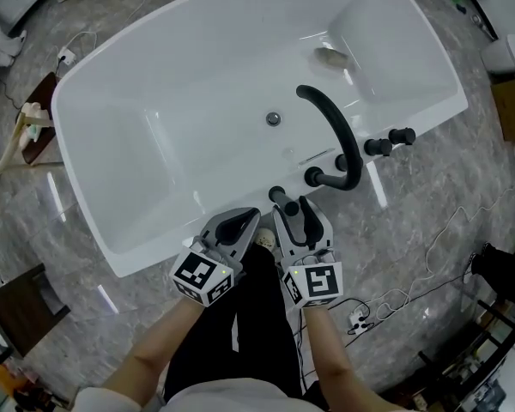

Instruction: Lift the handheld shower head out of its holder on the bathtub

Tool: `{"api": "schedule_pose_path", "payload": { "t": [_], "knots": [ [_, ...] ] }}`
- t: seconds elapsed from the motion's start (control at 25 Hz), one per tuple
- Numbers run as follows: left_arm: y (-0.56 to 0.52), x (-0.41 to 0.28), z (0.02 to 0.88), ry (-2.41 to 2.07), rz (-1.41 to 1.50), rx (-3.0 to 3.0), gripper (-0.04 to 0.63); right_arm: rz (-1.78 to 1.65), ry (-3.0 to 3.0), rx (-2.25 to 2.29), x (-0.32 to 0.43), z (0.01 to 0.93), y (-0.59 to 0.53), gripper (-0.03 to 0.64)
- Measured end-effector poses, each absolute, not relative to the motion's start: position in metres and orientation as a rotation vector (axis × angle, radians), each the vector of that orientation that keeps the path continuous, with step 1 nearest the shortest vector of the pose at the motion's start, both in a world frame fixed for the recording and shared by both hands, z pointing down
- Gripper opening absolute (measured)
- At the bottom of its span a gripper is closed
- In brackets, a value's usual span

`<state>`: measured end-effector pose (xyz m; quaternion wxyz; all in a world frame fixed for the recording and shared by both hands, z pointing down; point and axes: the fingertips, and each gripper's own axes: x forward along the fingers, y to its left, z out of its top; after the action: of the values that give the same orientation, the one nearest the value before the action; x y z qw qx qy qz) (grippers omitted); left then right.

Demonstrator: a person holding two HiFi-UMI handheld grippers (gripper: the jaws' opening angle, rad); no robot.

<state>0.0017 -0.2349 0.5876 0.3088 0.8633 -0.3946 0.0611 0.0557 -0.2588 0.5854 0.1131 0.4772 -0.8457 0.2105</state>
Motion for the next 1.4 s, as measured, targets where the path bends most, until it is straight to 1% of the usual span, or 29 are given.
{"api": "schedule_pose_path", "payload": {
  "t": [0.68,0.72,0.76,0.84,1.4],
  "knots": [
    [-0.234,0.008,0.619,-1.031,0.174,2.211,0.012,0.606,-2.436,1.373,0.044,0.630,-0.281,0.209],
    [-0.233,0.008,0.619,-1.030,0.175,2.210,0.012,0.592,-2.431,1.370,0.043,0.630,-0.281,0.197],
    [-0.233,0.009,0.619,-1.029,0.176,2.209,0.012,0.567,-2.425,1.369,0.043,0.630,-0.281,0.146],
    [-0.233,0.009,0.619,-1.031,0.174,2.207,0.012,0.513,-2.411,1.363,0.042,0.630,-0.280,0.130],
    [-0.232,0.006,0.614,-1.052,0.158,2.198,0.012,0.490,-2.387,1.336,0.041,0.631,-0.282,0.124]
  ]
}}
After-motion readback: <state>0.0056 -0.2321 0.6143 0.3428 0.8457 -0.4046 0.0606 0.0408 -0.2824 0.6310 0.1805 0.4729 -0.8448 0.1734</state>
